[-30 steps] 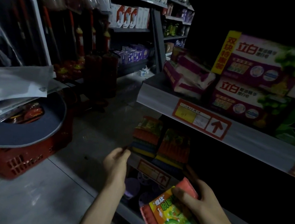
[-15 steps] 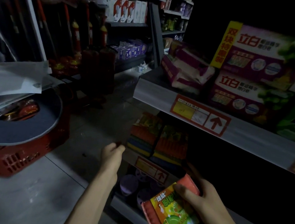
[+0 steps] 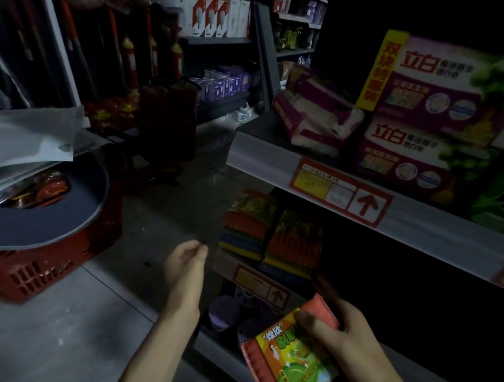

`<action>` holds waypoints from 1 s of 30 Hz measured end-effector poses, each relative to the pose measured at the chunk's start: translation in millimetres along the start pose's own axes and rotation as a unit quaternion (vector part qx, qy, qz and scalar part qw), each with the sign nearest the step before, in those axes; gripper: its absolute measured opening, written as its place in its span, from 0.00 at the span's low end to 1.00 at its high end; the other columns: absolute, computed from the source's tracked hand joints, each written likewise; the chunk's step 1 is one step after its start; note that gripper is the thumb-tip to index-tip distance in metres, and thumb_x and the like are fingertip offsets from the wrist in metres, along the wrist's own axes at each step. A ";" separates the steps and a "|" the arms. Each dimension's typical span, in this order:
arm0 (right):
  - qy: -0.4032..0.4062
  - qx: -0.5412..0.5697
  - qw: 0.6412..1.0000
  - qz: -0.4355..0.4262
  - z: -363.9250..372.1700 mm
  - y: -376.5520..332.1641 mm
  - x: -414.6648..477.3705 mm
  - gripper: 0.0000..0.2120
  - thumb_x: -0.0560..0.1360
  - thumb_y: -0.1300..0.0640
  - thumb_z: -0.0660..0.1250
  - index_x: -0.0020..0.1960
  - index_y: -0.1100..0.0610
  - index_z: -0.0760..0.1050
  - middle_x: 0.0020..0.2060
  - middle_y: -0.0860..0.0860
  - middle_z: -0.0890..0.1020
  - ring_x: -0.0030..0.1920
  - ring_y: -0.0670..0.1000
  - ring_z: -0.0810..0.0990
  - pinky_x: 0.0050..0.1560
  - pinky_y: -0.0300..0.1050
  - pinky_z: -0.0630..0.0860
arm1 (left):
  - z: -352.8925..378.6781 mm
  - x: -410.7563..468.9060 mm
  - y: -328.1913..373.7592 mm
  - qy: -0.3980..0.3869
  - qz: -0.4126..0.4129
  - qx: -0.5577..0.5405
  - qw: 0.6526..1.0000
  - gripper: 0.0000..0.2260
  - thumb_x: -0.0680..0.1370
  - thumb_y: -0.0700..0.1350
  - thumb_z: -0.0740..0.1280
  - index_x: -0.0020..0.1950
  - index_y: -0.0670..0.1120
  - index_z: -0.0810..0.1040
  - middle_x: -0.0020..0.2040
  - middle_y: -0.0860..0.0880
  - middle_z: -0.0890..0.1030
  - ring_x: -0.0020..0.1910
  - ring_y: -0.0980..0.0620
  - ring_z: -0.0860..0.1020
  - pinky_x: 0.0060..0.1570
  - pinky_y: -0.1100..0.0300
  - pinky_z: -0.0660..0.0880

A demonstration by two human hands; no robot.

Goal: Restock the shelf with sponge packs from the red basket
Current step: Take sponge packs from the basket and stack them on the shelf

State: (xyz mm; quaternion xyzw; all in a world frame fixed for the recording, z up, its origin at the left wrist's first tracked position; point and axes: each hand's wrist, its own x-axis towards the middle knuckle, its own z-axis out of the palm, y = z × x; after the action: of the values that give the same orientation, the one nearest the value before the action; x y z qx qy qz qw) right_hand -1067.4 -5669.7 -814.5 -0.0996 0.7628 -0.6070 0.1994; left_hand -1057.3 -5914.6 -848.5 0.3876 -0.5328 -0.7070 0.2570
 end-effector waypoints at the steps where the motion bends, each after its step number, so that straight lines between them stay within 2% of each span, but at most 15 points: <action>1: 0.000 0.001 1.000 0.000 0.3 0.4 0.0 0.38 0.66 0.47 0.82 0.72 0.54 0.73 0.50 0.50 0.87 0.47 0.49 0.88 0.45 0.38 0.81 | -0.3 -4.1 0.0 -0.001 0.025 0.009 1.000 0.06 0.81 0.37 0.68 0.55 0.44 0.81 0.53 0.44 0.83 0.53 0.47 0.81 0.50 0.59 0.76; 3: 0.004 0.001 1.000 0.002 0.8 1.2 0.2 0.39 0.65 0.48 0.81 0.72 0.57 0.73 0.45 0.49 0.88 0.46 0.49 0.88 0.44 0.38 0.81 | 1.5 -14.5 0.9 -0.019 0.076 0.028 0.997 0.07 0.80 0.36 0.68 0.56 0.43 0.82 0.51 0.45 0.84 0.51 0.51 0.82 0.43 0.70 0.74; 6: 0.006 0.000 1.000 0.006 2.3 3.0 1.1 0.38 0.66 0.50 0.79 0.72 0.59 0.72 0.42 0.47 0.88 0.45 0.48 0.88 0.43 0.38 0.80 | 5.9 -30.5 0.8 -0.058 0.150 0.061 0.985 0.06 0.80 0.35 0.68 0.53 0.44 0.82 0.47 0.50 0.83 0.44 0.63 0.81 0.39 0.75 0.73; 9: 0.006 -0.006 1.000 0.003 4.9 2.2 0.1 0.27 0.73 0.59 0.78 0.70 0.54 0.74 0.43 0.46 0.87 0.45 0.45 0.87 0.44 0.37 0.80 | 9.0 -39.9 -3.8 -0.085 0.165 0.089 0.979 0.08 0.80 0.36 0.68 0.50 0.49 0.82 0.45 0.53 0.84 0.45 0.62 0.81 0.39 0.75 0.73; 12: -0.005 -0.005 1.000 -0.002 5.9 1.0 -0.4 0.21 0.74 0.62 0.75 0.63 0.49 0.75 0.41 0.46 0.87 0.43 0.44 0.85 0.44 0.37 0.80 | 10.6 -42.1 -8.4 -0.088 0.152 0.088 0.981 0.11 0.80 0.35 0.68 0.47 0.52 0.81 0.46 0.53 0.84 0.47 0.58 0.81 0.39 0.75 0.74; 14: -0.004 -0.003 1.000 -0.006 6.0 1.0 0.1 0.25 0.74 0.60 0.76 0.67 0.46 0.72 0.45 0.48 0.86 0.46 0.46 0.86 0.48 0.39 0.82 | 10.9 -43.4 -8.8 -0.093 0.144 0.089 0.981 0.12 0.80 0.34 0.68 0.47 0.52 0.81 0.46 0.53 0.84 0.47 0.58 0.81 0.39 0.75 0.74; 16: -0.002 -0.008 1.000 -0.015 5.9 -0.2 0.7 0.30 0.74 0.57 0.77 0.73 0.49 0.70 0.47 0.47 0.86 0.48 0.47 0.87 0.50 0.40 0.82 | 10.7 -44.5 -8.9 -0.099 0.146 0.092 0.980 0.12 0.80 0.34 0.67 0.46 0.52 0.81 0.46 0.53 0.83 0.46 0.60 0.81 0.39 0.75 0.73; 20: -0.003 -0.025 0.999 -0.032 6.7 1.2 2.6 0.41 0.67 0.48 0.77 0.77 0.50 0.67 0.51 0.46 0.86 0.50 0.43 0.86 0.49 0.37 0.79 | 9.1 -47.1 -8.7 -0.117 0.153 0.101 0.976 0.12 0.79 0.33 0.68 0.47 0.51 0.81 0.45 0.53 0.84 0.42 0.67 0.80 0.40 0.75 0.73; 24: 0.009 -0.030 0.999 -0.042 1.8 3.3 -0.8 0.34 0.74 0.57 0.78 0.76 0.49 0.69 0.47 0.44 0.86 0.48 0.43 0.86 0.47 0.37 0.80 | 7.0 -53.0 -7.8 -0.148 0.150 0.112 0.971 0.11 0.79 0.34 0.68 0.48 0.51 0.82 0.47 0.53 0.84 0.47 0.62 0.81 0.41 0.74 0.74; 27: 0.033 -0.043 0.997 -0.050 -5.3 3.5 -9.1 0.36 0.73 0.54 0.78 0.77 0.48 0.68 0.61 0.43 0.82 0.55 0.42 0.84 0.54 0.39 0.81 | 2.6 -62.6 -4.5 -0.175 0.152 0.138 0.963 0.10 0.79 0.36 0.69 0.47 0.52 0.83 0.46 0.54 0.85 0.47 0.62 0.82 0.42 0.73 0.75; 30: 0.059 -0.067 0.994 -0.059 -12.2 -0.3 -21.9 0.32 0.73 0.55 0.78 0.73 0.49 0.70 0.63 0.40 0.79 0.57 0.36 0.81 0.57 0.35 0.79 | -2.9 -78.1 -1.2 -0.218 0.155 0.164 0.949 0.09 0.80 0.38 0.69 0.46 0.52 0.84 0.45 0.55 0.86 0.46 0.62 0.82 0.43 0.71 0.76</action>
State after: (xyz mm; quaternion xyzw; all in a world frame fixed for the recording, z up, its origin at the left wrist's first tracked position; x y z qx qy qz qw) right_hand -1052.9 -5650.3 -808.0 -0.1215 0.8052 -0.5699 0.1103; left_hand -1010.6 -5855.2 -828.7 0.1732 -0.7382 -0.6283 0.1741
